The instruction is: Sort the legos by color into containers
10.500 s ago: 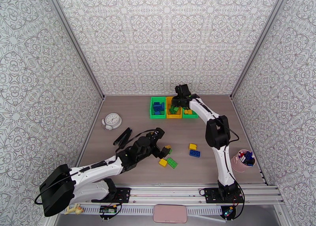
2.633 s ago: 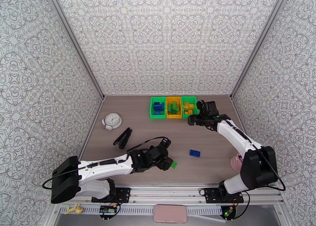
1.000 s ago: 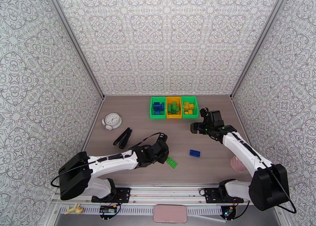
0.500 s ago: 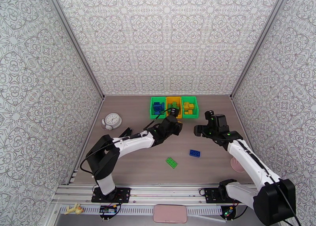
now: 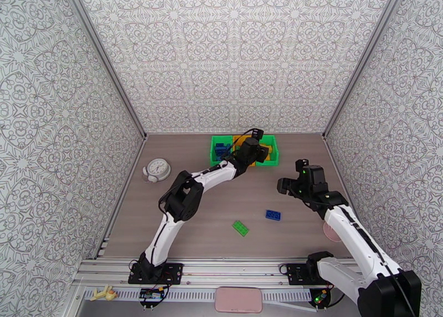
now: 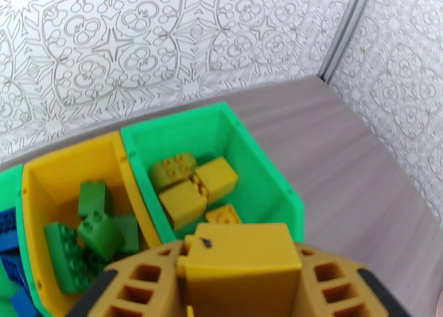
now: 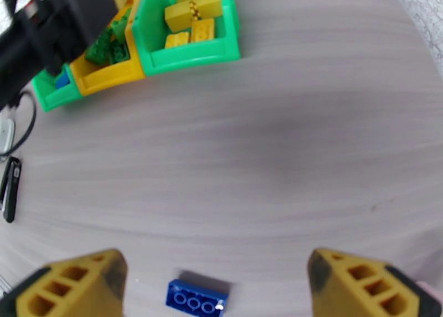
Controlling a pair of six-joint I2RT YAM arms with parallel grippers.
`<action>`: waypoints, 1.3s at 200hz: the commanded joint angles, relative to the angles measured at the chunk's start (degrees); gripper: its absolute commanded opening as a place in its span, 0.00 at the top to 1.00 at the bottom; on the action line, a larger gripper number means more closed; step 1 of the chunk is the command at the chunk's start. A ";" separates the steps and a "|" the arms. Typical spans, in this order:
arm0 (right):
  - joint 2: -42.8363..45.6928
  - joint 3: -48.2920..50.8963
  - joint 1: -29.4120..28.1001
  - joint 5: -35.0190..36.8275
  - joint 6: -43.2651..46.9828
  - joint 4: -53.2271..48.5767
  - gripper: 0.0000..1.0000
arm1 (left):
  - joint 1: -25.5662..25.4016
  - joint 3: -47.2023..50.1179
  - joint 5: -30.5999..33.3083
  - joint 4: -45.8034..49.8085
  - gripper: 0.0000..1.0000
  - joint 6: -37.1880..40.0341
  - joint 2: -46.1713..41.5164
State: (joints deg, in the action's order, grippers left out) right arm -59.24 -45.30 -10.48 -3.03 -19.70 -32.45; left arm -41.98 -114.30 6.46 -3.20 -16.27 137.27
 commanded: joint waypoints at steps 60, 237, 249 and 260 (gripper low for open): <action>2.64 -1.25 0.46 1.85 3.11 -4.55 0.10 | 2.66 -22.95 -3.26 9.26 0.54 0.12 13.50; 1.11 4.03 -0.73 -0.36 -10.51 -6.89 0.04 | 0.93 44.22 -13.25 3.01 0.00 9.34 -41.35; 0.98 4.53 -2.08 1.57 -13.06 -7.68 0.04 | 1.10 48.96 -14.44 3.46 0.00 9.39 -45.69; 1.06 4.95 -3.97 3.73 -15.61 -8.28 0.04 | 1.11 52.85 -15.78 4.35 0.00 9.90 -49.54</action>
State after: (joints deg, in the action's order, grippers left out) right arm -57.98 -41.74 -11.62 -2.76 -28.67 -38.74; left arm -40.77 -68.66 -5.58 -1.13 -8.51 94.50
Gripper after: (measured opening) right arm 0.961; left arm 0.996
